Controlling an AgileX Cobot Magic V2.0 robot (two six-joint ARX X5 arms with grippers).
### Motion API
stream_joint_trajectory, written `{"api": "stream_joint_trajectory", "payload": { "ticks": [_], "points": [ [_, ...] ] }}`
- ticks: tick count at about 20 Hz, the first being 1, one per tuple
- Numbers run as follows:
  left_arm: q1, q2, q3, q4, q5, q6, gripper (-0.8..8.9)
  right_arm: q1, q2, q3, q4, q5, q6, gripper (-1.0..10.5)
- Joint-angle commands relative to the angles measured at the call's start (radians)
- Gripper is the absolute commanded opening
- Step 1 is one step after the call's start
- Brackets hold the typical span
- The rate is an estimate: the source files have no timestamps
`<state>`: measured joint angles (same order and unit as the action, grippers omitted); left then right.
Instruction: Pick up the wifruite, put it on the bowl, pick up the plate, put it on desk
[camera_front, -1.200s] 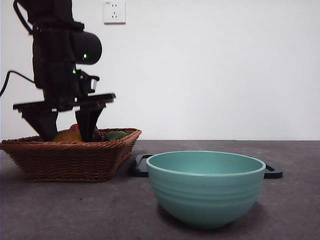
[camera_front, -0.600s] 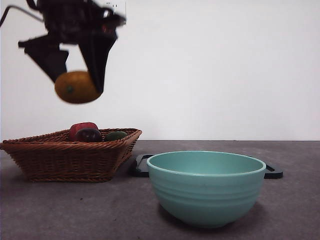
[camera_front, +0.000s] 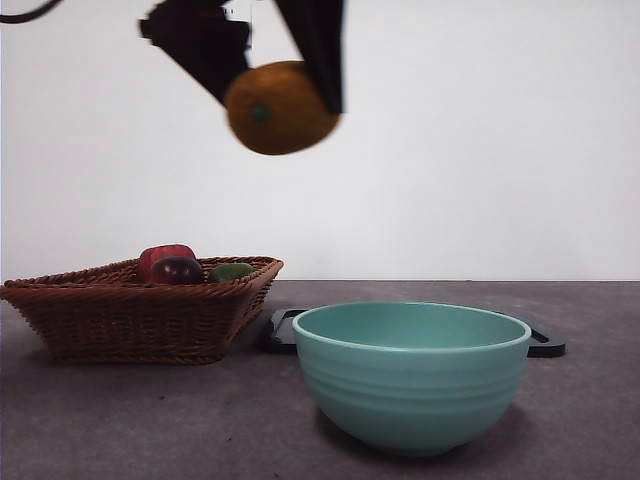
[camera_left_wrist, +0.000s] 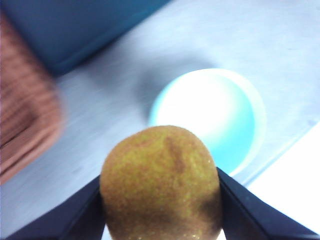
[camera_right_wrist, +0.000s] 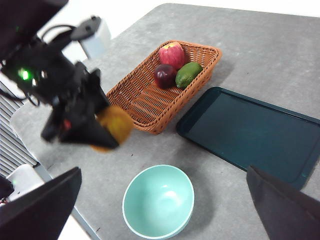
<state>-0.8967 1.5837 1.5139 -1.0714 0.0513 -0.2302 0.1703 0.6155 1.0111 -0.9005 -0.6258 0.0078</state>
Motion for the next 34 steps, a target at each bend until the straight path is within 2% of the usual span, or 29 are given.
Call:
{"api": "stream_joint_trajectory", "payload": {
  "ticks": [1,9,15,28,30,34],
  "points": [
    [-0.043,0.053,0.022,0.019,0.001,-0.014,2.09,0.005,0.003,0.018,0.009,-0.003,0.01,6.1],
    [-0.116,0.238,0.022,0.143,0.001,0.026,2.08,0.005,0.003,0.018,0.009,-0.003,0.01,6.1],
    [-0.136,0.367,0.022,0.172,0.0,0.039,2.08,0.005,0.003,0.018,0.009,-0.003,0.01,6.1],
    [-0.138,0.451,0.022,0.193,0.0,0.043,2.1,0.005,0.003,0.018,0.008,-0.003,0.011,6.1],
    [-0.138,0.451,0.023,0.19,0.0,0.042,2.31,0.005,0.003,0.018,0.008,-0.003,0.011,6.1],
    [-0.138,0.45,0.039,0.174,0.0,0.042,4.41,0.005,0.003,0.018,0.008,-0.003,0.011,6.1]
  ]
}}
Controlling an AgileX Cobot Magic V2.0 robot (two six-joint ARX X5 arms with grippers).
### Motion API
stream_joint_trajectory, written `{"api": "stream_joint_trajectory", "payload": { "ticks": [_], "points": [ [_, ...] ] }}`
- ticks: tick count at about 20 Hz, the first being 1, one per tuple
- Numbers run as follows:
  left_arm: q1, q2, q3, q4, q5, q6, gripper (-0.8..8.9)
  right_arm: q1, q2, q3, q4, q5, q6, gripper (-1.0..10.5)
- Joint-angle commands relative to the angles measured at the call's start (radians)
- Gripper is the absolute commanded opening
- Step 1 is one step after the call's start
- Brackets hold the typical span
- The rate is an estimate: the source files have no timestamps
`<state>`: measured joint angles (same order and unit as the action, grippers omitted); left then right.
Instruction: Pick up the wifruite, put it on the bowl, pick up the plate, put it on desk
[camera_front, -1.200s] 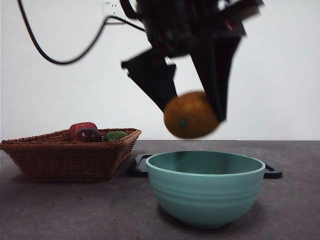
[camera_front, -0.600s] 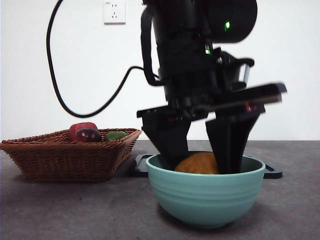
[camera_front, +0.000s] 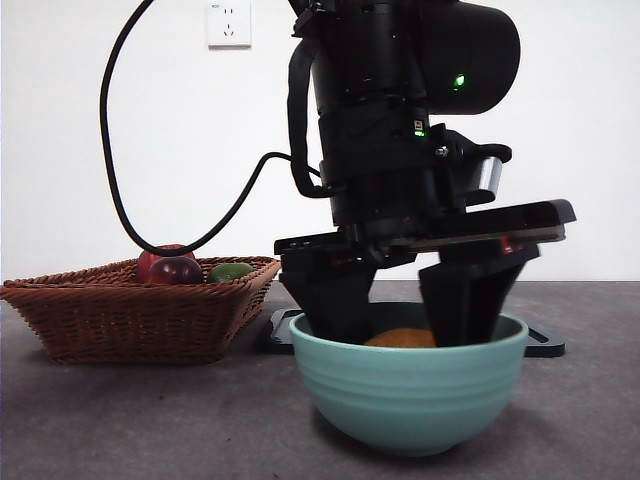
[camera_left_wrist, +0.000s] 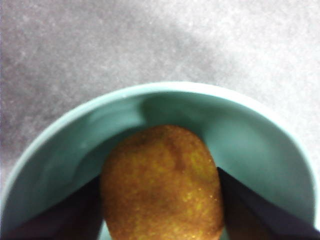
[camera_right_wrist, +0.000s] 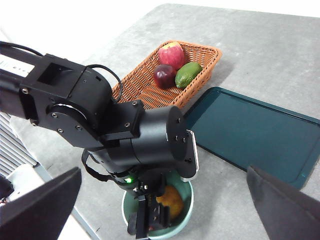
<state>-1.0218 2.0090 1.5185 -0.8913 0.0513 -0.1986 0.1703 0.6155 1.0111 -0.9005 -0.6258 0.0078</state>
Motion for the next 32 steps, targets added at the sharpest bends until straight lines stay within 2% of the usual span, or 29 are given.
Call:
{"api": "stream_joint_trajectory", "payload": {
  "ticks": [1,8,10,12,24,28,32],
  "points": [
    [-0.013,0.024,0.044,-0.016,0.0,0.011,4.47,0.005,0.003,0.018,0.008,-0.003,0.01,6.1],
    [-0.013,-0.006,0.163,-0.145,0.0,0.023,4.5,0.005,0.003,0.018,0.008,-0.002,0.01,6.1],
    [-0.013,-0.062,0.164,-0.139,0.0,0.021,5.19,0.005,0.003,0.018,0.008,-0.002,0.01,6.1],
    [-0.012,-0.129,0.164,-0.147,-0.003,0.01,5.36,0.005,0.003,0.018,0.008,-0.002,0.01,6.1],
    [-0.008,-0.699,0.163,-0.388,-0.231,-0.001,5.32,0.005,0.002,0.018,0.001,-0.002,0.01,6.1],
    [-0.008,-0.887,0.141,-0.444,-0.239,0.008,5.32,0.005,0.003,0.018,0.001,-0.002,0.007,6.1],
    [-0.008,-1.121,-0.012,-0.393,-0.239,0.012,5.32,0.005,0.002,0.018,0.001,-0.002,0.009,6.1]
  ]
}}
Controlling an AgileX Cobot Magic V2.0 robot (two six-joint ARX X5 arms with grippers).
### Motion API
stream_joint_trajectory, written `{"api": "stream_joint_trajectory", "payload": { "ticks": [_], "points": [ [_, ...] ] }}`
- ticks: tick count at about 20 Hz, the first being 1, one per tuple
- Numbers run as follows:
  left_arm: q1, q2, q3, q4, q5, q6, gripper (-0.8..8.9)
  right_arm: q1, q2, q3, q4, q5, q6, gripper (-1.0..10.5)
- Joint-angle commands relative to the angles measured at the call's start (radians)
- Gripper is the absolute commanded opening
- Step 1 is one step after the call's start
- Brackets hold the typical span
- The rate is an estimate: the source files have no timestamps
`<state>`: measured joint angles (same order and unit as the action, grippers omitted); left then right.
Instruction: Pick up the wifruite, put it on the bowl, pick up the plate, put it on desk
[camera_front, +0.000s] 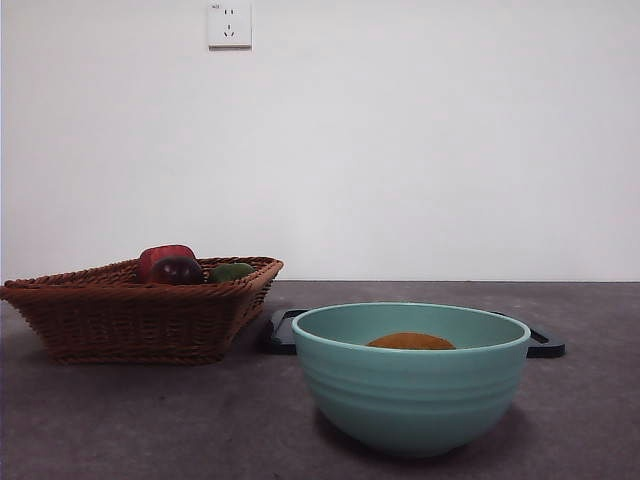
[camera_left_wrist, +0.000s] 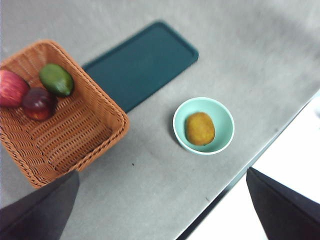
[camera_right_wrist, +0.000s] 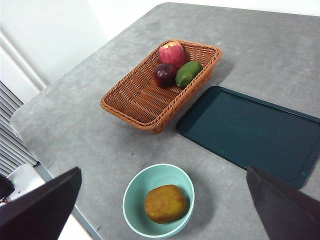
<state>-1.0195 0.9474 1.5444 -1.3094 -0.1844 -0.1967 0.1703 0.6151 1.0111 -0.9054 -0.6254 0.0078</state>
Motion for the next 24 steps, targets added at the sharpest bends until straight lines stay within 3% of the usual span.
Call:
{"api": "stream_joint_trajectory", "payload": {
  "ticks": [1,6,10,24],
  "points": [
    [-0.01,-0.125,-0.091,0.05,-0.003,0.011,5.32,0.005,0.003,0.018,0.006,-0.002,0.009,6.1],
    [-0.01,-0.441,-0.356,0.173,-0.003,0.006,5.32,0.005,0.003,0.018,0.006,-0.002,0.008,6.1],
    [-0.01,-0.579,-0.479,0.211,-0.003,-0.036,5.32,0.005,0.003,0.018,0.006,0.001,0.01,6.1],
    [-0.01,-0.591,-0.492,0.21,-0.003,-0.04,5.32,0.045,0.103,0.018,-0.026,-0.003,0.072,6.1]
  ]
}}
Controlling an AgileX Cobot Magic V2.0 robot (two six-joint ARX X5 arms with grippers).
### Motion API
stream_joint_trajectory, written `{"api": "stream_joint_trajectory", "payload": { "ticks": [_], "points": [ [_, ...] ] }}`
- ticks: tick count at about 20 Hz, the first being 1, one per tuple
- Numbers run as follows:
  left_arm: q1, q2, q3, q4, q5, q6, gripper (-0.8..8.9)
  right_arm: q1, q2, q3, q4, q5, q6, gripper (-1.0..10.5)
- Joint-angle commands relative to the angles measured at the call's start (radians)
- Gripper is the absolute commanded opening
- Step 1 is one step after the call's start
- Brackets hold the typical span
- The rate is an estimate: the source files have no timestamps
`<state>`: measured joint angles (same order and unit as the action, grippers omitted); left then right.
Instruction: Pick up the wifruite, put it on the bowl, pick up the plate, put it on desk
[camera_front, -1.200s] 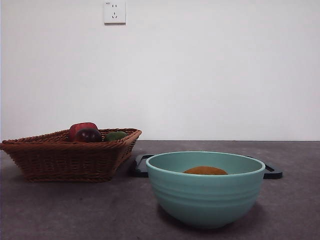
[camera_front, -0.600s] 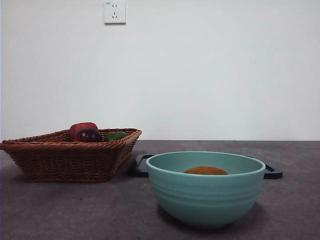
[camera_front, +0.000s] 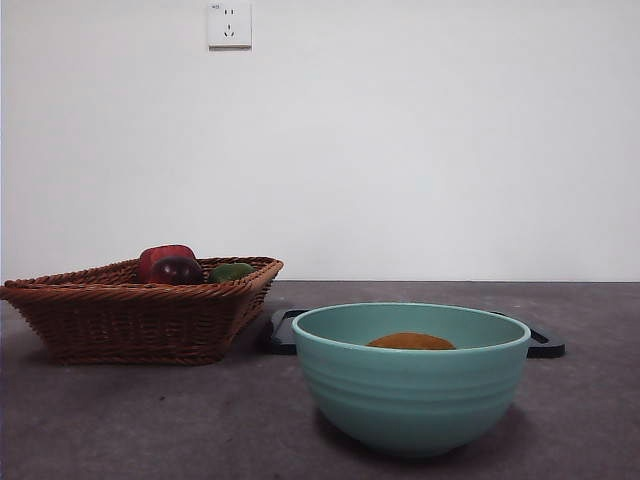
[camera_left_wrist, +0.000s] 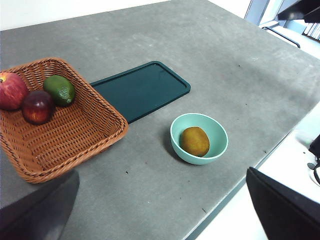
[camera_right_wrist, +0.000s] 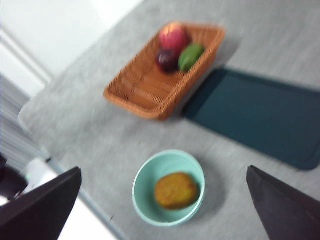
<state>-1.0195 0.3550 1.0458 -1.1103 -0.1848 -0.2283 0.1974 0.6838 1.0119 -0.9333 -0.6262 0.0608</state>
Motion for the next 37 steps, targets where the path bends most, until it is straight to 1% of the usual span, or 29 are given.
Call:
{"api": "stream_joint_trajectory", "payload": {
  "ticks": [1,3,4,5,7,11,14,16,18,25,30,33,37],
  "points": [
    [-0.01,0.002,0.006,0.011,-0.002,-0.008,5.32,0.04,0.066,0.017,0.001,-0.002,0.026,6.1],
    [-0.01,0.002,0.006,0.011,-0.002,-0.008,5.32,0.095,0.135,0.017,0.001,0.007,0.064,5.9],
    [-0.01,0.002,0.006,0.011,-0.002,-0.008,5.32,0.126,0.175,0.017,0.002,0.026,0.085,5.5],
    [-0.01,0.002,0.006,0.011,-0.002,-0.008,5.32,0.155,0.214,0.017,0.002,0.046,0.097,5.2],
    [-0.01,0.002,0.006,0.011,-0.002,-0.008,5.32,0.21,0.294,0.017,0.002,0.08,0.099,5.1],
    [-0.01,0.002,0.006,0.011,-0.002,-0.008,5.32,0.295,0.463,0.017,-0.003,0.196,0.145,5.1],
    [-0.01,0.002,0.006,0.011,-0.002,-0.008,5.32,0.348,0.576,0.017,-0.006,0.273,0.151,5.1],
    [-0.01,0.002,0.006,0.011,-0.002,-0.008,5.32,0.377,0.641,0.017,-0.008,0.336,0.177,5.1],
    [-0.01,0.002,0.006,0.011,-0.002,-0.008,5.32,0.395,0.691,0.017,-0.01,0.375,0.188,5.1],
    [-0.01,0.002,0.006,0.011,-0.002,-0.008,5.32,0.404,0.819,0.017,-0.011,0.439,0.202,5.1],
    [-0.01,0.002,0.006,0.011,-0.002,-0.008,5.32,0.41,0.892,0.017,0.001,0.444,0.201,5.1],
    [-0.01,0.002,0.006,0.011,-0.002,-0.008,5.32,0.41,0.919,0.017,0.023,0.442,0.203,4.0],
    [-0.01,0.002,0.006,0.011,-0.002,-0.008,5.32,0.41,0.923,0.017,0.043,0.439,0.234,2.0]
  ]
}}
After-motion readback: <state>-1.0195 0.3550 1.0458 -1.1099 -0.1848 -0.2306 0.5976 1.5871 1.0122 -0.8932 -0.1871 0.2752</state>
